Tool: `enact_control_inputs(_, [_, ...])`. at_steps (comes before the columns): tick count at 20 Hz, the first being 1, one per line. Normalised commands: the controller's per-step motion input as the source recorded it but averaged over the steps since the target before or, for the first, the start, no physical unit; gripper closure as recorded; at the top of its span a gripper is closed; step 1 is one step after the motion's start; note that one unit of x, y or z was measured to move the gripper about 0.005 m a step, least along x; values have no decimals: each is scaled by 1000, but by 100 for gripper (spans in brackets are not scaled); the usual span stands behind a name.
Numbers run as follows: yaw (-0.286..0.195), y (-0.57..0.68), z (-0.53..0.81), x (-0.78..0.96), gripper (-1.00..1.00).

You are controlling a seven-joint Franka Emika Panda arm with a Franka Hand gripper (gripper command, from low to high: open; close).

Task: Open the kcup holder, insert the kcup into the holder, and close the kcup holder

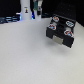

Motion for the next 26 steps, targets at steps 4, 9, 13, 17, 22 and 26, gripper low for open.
enact_control_inputs(4, [15,655,246,41,100])
enact_control_inputs(9, [17,654,238,47,100])
enact_control_inputs(13, [17,660,198,39,100])
enact_control_inputs(17, [17,651,96,42,100])
enact_control_inputs(22, [25,487,-24,48,100])
enact_control_inputs(26, [-10,63,-28,194,100])
